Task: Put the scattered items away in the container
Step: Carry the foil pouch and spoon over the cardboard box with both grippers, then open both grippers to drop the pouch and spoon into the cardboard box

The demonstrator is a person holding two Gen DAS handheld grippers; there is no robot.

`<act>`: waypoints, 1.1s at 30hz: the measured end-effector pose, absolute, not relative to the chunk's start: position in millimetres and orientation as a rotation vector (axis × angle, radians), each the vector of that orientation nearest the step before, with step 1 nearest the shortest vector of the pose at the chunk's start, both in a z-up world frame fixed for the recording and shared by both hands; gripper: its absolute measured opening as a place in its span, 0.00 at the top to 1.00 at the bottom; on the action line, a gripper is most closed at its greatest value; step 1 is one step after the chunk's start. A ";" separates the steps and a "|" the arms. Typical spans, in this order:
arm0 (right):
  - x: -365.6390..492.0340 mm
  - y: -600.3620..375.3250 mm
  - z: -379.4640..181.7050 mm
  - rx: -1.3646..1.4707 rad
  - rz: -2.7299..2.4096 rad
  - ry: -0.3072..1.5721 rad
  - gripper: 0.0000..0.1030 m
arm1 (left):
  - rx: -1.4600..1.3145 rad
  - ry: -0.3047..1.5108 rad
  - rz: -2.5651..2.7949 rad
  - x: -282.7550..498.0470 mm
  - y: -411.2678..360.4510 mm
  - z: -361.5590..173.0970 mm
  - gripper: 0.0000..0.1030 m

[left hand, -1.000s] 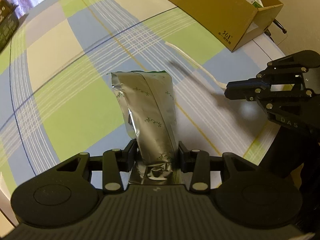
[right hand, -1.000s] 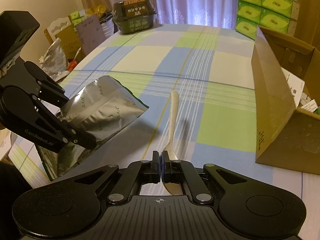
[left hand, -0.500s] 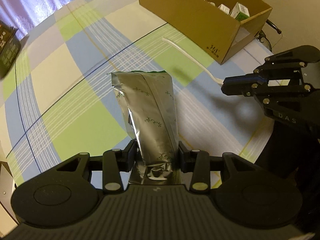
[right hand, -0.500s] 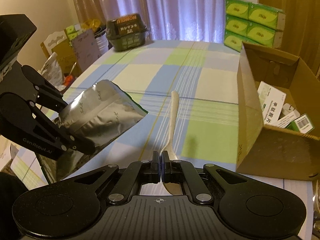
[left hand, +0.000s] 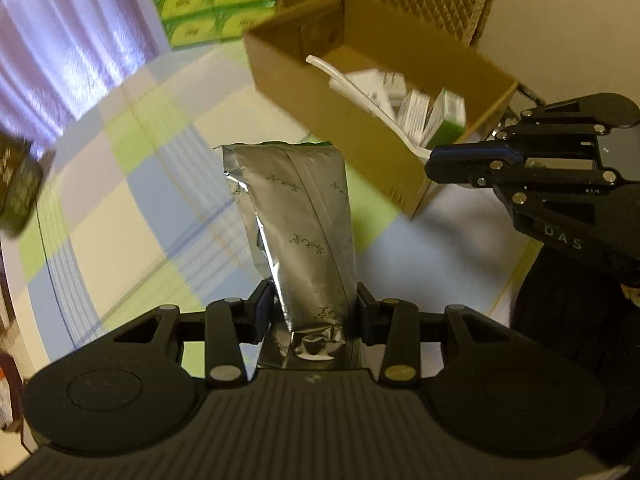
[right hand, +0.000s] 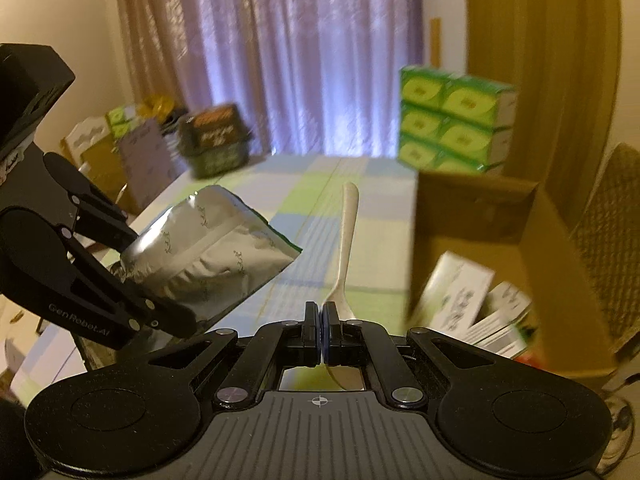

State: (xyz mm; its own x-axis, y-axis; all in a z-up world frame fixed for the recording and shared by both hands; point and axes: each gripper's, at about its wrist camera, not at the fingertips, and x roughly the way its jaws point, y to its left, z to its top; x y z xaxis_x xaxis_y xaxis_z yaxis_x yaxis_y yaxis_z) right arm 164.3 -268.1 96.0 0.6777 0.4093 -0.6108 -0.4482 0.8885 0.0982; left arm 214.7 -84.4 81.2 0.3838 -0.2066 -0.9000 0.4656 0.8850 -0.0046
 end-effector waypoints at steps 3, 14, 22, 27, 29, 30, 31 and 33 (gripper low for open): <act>173.6 -288.8 108.5 -0.053 0.445 0.650 0.97 | 0.248 1.081 -0.460 230.1 -104.9 94.3 0.65; 213.4 -372.4 109.1 -0.059 0.314 0.664 0.97 | 0.122 1.068 -0.514 297.9 -179.3 109.8 0.65; 238.0 -403.6 97.1 -0.068 0.287 0.691 0.97 | -0.053 1.086 -0.472 354.9 -201.5 92.1 0.65; 252.8 -413.2 88.6 -0.068 0.276 0.703 0.97 | -0.157 1.074 -0.424 382.0 -202.0 79.7 0.65; 259.1 -414.4 84.9 -0.069 0.274 0.709 0.97 | -0.182 1.057 -0.409 387.6 -203.7 74.4 0.64; 261.1 -414.5 83.1 -0.070 0.274 0.712 0.97 | -0.202 1.054 -0.406 389.3 -204.1 71.3 0.64; 263.4 -414.1 81.1 -0.070 0.274 0.714 0.97 | -0.219 1.055 -0.398 391.1 -204.0 68.3 0.61; 266.1 -414.2 77.9 -0.071 0.274 0.720 0.97 | -0.207 1.043 -0.382 391.4 -204.5 65.6 0.56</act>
State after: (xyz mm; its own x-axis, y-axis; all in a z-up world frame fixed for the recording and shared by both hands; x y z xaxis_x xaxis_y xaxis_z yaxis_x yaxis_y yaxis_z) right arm 266.1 -414.2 77.9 0.7176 0.2234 -0.6596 -0.2721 0.9618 0.0298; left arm 391.4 -204.5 65.6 0.4456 -0.4030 -0.7994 0.2088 0.9151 -0.3450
